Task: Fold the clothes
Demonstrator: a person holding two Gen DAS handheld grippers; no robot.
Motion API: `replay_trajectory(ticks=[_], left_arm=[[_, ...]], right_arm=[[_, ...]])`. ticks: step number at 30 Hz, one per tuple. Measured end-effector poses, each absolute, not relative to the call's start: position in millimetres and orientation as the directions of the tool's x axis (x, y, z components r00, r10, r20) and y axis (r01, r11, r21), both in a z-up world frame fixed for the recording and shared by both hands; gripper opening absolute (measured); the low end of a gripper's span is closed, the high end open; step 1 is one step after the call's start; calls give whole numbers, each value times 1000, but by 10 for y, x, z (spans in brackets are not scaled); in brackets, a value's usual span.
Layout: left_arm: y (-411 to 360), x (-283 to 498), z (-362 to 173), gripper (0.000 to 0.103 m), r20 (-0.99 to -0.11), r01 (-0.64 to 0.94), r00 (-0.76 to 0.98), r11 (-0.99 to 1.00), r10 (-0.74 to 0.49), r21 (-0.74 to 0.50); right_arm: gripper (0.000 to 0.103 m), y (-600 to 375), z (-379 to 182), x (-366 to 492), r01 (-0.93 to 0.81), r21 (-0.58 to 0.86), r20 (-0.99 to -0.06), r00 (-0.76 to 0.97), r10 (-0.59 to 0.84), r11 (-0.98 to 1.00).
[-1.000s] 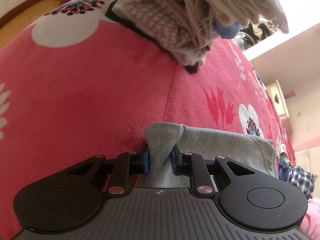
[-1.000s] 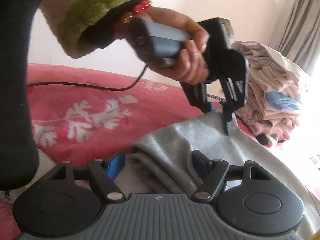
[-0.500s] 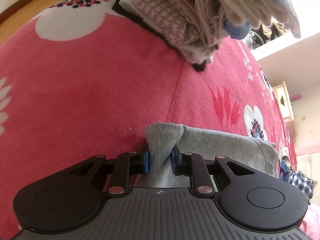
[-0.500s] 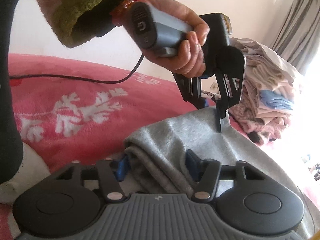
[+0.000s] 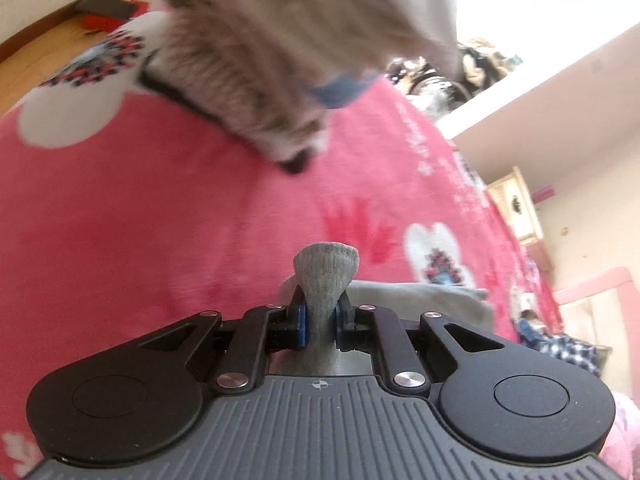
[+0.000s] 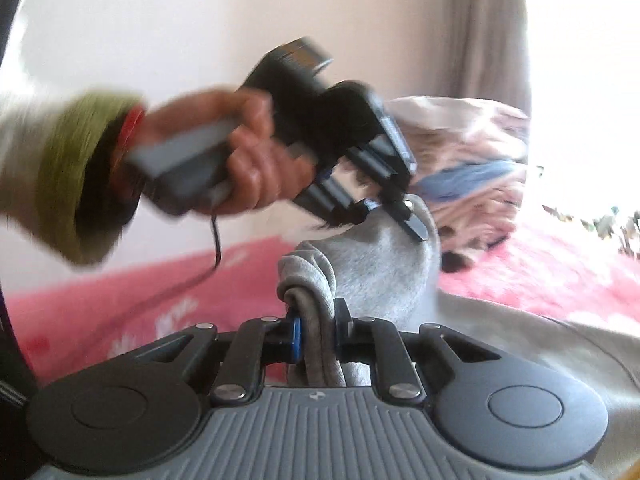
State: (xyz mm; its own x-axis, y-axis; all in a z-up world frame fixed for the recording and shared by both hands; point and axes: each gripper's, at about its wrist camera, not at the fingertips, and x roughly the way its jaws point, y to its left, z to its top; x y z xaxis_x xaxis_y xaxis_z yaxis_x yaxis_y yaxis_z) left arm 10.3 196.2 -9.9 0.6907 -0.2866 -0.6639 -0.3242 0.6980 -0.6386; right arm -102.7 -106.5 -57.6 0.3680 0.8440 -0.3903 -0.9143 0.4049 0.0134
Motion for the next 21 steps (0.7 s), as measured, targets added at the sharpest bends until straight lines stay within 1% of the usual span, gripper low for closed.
replay_trajectory(ticks=[3,10,16,21], left_arm=[[1809,205,23,11,-637,-283,706,703,-307,-652],[1308,615,238,11,-621,-206,706,740,-341,-641],[823,995,268,11,-639,-166,683,776,-354,-608],[364,1295,246,11,-675,-124,650,826,-351,-549]], right_arm=[[16,-1321,-472,-858,-878,113,-343,405,848,466],[16,-1970,-341,-502,-766,325,-249,497,831,555],[16,-2518,-381,-221,-648,471,-194,586,787,598],[16,-3024,-501,-14,-524,600,-163,661,733,605]])
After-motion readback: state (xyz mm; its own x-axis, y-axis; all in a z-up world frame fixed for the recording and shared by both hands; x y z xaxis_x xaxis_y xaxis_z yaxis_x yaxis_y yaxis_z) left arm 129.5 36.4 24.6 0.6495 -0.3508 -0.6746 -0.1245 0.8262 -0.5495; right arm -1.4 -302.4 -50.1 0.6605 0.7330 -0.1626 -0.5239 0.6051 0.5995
